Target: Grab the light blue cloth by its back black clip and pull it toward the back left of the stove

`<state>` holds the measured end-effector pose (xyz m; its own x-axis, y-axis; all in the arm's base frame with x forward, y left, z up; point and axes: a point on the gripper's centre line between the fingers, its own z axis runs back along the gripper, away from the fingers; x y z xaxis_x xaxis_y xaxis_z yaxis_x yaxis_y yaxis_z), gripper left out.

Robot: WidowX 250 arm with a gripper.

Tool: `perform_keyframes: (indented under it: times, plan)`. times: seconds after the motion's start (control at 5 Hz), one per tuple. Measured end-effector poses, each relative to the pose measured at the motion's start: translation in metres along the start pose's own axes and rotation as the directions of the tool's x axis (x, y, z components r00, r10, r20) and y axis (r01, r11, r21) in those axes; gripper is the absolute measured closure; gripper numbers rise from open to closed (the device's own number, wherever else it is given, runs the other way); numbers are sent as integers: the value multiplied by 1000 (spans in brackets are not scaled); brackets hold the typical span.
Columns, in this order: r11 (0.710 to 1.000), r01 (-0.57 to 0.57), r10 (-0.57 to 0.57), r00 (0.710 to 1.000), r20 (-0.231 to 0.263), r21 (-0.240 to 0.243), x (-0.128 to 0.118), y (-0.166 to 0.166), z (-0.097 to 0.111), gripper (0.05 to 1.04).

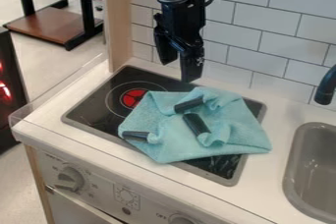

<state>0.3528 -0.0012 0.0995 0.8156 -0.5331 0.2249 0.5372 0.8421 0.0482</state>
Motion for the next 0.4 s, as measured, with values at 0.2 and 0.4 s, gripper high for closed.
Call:
perform_keyframes:
  times: [0.2, 0.4]
  plan:
    - [1000, 0, 0, 999, -32, -19, -5, -3, -11, 85]
    - [999, 39, -39, 998, -53, -2, -6, -3, -24, 85]
